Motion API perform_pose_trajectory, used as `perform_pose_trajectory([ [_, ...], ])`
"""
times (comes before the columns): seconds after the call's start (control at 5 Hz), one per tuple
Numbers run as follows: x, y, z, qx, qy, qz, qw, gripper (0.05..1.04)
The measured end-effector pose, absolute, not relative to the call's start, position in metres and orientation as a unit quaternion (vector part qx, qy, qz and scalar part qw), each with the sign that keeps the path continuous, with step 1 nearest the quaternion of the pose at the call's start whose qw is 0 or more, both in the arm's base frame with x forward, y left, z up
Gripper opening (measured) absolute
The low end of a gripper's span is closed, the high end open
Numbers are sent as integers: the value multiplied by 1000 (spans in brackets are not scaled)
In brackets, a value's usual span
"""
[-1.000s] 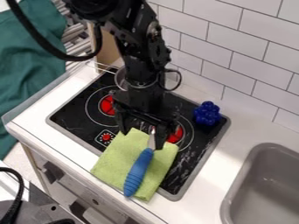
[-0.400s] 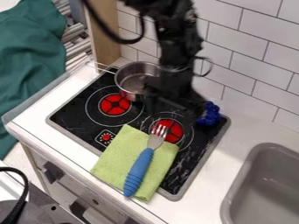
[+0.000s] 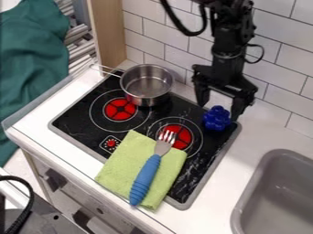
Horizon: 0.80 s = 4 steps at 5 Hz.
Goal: Move the blue object to the bottom middle part of the left burner
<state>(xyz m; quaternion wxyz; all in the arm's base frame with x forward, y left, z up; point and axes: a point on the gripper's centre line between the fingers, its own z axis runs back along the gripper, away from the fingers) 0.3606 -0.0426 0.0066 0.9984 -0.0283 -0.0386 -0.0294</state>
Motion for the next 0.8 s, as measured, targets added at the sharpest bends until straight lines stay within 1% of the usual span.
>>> perform_pose_trajectory([
  [0.2, 371, -45, -3, -33, -29, -30, 999, 1001],
  [0.4, 373, -47, -11, -39, -20, -35, 998, 1001],
  [0.8, 364, -45, -33, -40, 9, -27, 999, 1001],
])
